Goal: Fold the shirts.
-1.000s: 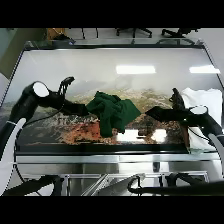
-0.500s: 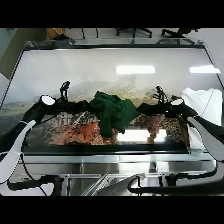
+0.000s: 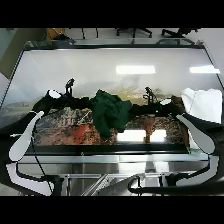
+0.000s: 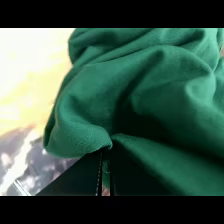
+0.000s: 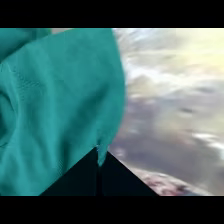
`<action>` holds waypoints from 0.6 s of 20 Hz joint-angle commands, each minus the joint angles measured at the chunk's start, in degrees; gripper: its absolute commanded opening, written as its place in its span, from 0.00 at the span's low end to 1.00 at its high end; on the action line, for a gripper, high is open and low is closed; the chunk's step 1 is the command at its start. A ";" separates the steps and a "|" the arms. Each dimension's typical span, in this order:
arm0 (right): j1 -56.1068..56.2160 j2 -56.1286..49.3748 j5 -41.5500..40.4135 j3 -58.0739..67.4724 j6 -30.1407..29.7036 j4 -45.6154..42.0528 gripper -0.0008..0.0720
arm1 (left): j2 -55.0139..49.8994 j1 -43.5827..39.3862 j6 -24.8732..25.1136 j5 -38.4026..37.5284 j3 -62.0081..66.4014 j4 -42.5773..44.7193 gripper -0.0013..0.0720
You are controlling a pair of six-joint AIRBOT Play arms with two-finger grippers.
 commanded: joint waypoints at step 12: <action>-7.87 19.76 6.64 17.11 -1.31 4.35 0.03 | 13.46 9.88 0.02 -21.03 22.25 1.79 0.04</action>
